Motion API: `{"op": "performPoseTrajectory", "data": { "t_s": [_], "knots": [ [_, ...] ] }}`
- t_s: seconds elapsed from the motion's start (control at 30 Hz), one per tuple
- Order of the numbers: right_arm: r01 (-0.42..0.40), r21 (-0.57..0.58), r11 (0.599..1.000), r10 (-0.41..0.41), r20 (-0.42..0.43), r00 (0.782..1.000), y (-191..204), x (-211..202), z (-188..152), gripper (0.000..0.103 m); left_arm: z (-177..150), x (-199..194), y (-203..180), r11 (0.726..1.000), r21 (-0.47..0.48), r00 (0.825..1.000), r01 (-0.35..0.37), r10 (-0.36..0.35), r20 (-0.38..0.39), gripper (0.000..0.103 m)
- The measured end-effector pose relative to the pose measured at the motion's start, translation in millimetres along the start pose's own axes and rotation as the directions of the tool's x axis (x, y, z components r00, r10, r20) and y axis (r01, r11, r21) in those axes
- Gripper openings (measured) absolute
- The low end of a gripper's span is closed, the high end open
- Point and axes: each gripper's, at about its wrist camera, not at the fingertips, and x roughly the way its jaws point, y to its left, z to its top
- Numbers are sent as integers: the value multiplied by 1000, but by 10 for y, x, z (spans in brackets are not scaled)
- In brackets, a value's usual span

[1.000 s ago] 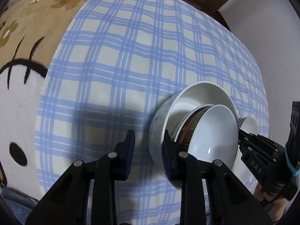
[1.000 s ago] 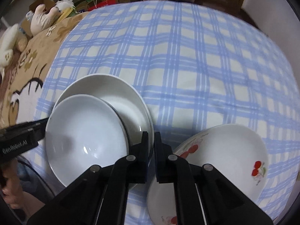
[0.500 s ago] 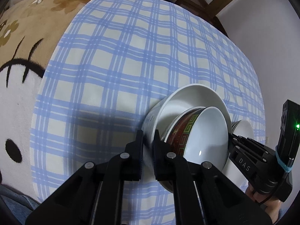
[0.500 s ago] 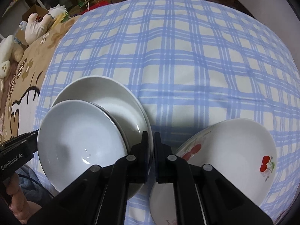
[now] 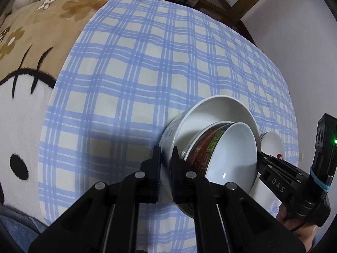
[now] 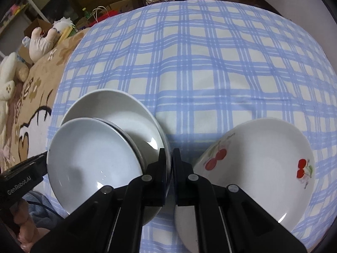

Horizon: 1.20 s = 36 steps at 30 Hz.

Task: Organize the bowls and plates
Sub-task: 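Lift the bowl stack and carry it over the cherry-print plates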

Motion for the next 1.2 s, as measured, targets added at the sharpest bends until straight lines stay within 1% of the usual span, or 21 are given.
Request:
{"op": "performPoseTrajectory", "data": {
  "t_s": [0.13, 0.23, 0.27, 0.3, 0.33, 0.4, 0.47, 0.57, 0.7, 0.83, 1.1, 1.2],
  "knots": [
    [-6, -10, 1000, 6, -4, 1000, 24, -56, -36, 8, -23, -72, 37, 1000, -5, 1000, 5, -5, 2, 7],
    [-28, -4, 1000, 28, -5, 1000, 26, -89, -71, 8, -31, -137, 6, 1000, 19, 1000, -17, 16, 17, 8],
    [-36, -3, 999, 36, -2, 999, 26, -106, -87, 8, -34, -143, -12, 999, 28, 999, -35, 35, 21, 7],
    [-40, -7, 999, 40, 1, 999, 37, -128, -100, 8, -38, -143, -29, 998, 30, 998, -50, 50, 23, 7],
    [-34, -20, 999, 34, 6, 999, 62, -154, -112, 8, -44, -147, -27, 998, 31, 998, -51, 50, 24, 7],
    [-26, -24, 999, 26, 21, 999, 77, -183, -118, 8, -44, -152, -5, 999, 17, 999, -30, 30, 18, 8],
    [-31, -16, 999, 32, 19, 999, 56, -177, -106, 8, -44, -145, 6, 1000, 19, 1000, -22, 22, 10, 8],
    [-30, -8, 1000, 30, 10, 1000, 38, -172, -112, 8, -59, -142, -14, 999, 21, 1000, -28, 27, 8, 8],
    [-25, -21, 999, 25, 13, 1000, 52, -235, -119, 8, -63, -188, -1, 1000, 3, 1000, -15, 14, 8, 9],
    [-26, -23, 999, 26, 8, 1000, 63, -269, -127, 8, -85, -233, -44, 999, 17, 999, -37, 37, 14, 9],
    [-25, -26, 999, 26, 23, 999, 53, -412, -110, 9, -110, -330, -71, 1000, -1, 1000, -13, 13, 11, 9],
    [-51, -1, 999, 51, 35, 998, 3, -511, -88, 9, -116, -422, -134, 1000, 6, 1000, -12, 12, 28, 9]
  ]
}}
